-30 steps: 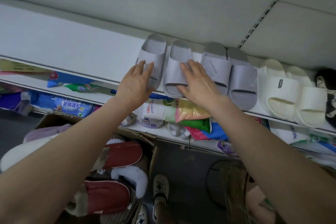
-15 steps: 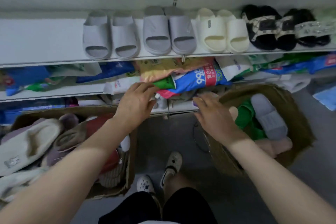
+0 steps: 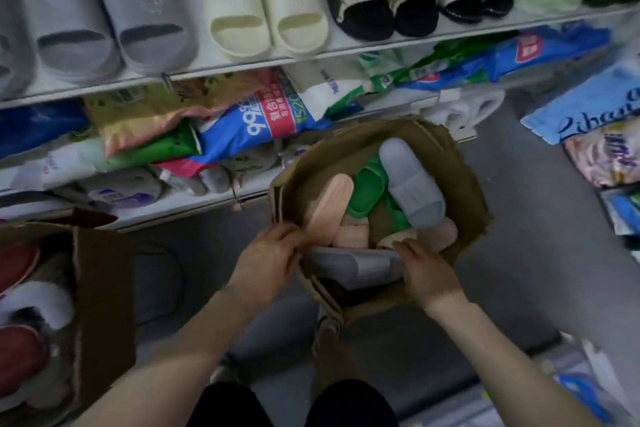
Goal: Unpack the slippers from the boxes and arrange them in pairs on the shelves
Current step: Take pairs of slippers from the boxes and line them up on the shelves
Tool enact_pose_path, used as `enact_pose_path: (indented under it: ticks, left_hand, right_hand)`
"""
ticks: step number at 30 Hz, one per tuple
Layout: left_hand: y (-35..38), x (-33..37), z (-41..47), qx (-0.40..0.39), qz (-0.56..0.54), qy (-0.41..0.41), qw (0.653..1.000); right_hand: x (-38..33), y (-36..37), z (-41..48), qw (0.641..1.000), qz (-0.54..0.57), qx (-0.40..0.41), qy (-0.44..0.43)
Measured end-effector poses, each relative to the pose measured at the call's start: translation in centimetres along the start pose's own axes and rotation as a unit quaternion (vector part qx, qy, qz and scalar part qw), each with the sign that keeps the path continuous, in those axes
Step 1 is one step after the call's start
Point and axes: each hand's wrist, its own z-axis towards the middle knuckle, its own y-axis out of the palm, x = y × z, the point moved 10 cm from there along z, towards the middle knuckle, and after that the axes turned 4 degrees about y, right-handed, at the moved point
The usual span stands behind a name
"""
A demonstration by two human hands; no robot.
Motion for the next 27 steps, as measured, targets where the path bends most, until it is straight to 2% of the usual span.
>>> enact_pose_path:
  ticks: [3,7,11,14,16,19,20,22,25,27]
  left_hand:
    - [7.1,1.7,3.5,-0.044,-0.028,-0.034,0.998]
    - [15.8,2.0,6.9,-0.158,-0.017,-0.107,0.981]
    - [21.8,0.5,7.9,-0.232,-0.001,-0.217,0.948]
    - [26.0,0.3,6.6,-0.268,-0.041,-0.308,0.912]
    - [28.2,0.8,5.7,-0.262,-0.087,-0.355,0.893]
    - [28.7,0.6,4.9,-0.178,-0.174,-0.445,0.860]
    - [28.5,0.8,5.2,-0.152,-0.187,-0.449,0.861]
    - [26.8,1.7,6.7,-0.093,-0.195,-0.412,0.885]
    - [21.5,3.9,10.2,0.012,-0.139,-0.271,0.952]
    - [18.7,4.9,12.8,0.026,-0.034,-0.171,0.984]
  right_hand:
    - [6.7,-1.0,4.4,0.999,0.006,0.014,0.029]
    - [13.8,-1.3,12.4,0.993,0.055,0.017,0.099]
    - [16.5,1.3,18.6,0.985,0.112,-0.018,0.133]
    - [16.6,3.3,21.1,0.981,0.135,-0.044,0.136]
    - [17.1,4.3,21.8,0.973,0.172,-0.045,0.147]
    - [18.6,5.7,21.4,0.949,0.251,-0.050,0.184]
    - [18.8,6.0,21.0,0.940,0.278,-0.050,0.188]
    - [18.8,6.0,20.0,0.928,0.318,-0.047,0.188]
    - [18.9,4.9,18.1,0.915,0.361,-0.021,0.180]
    - [19.1,4.6,16.7,0.898,0.400,-0.026,0.181]
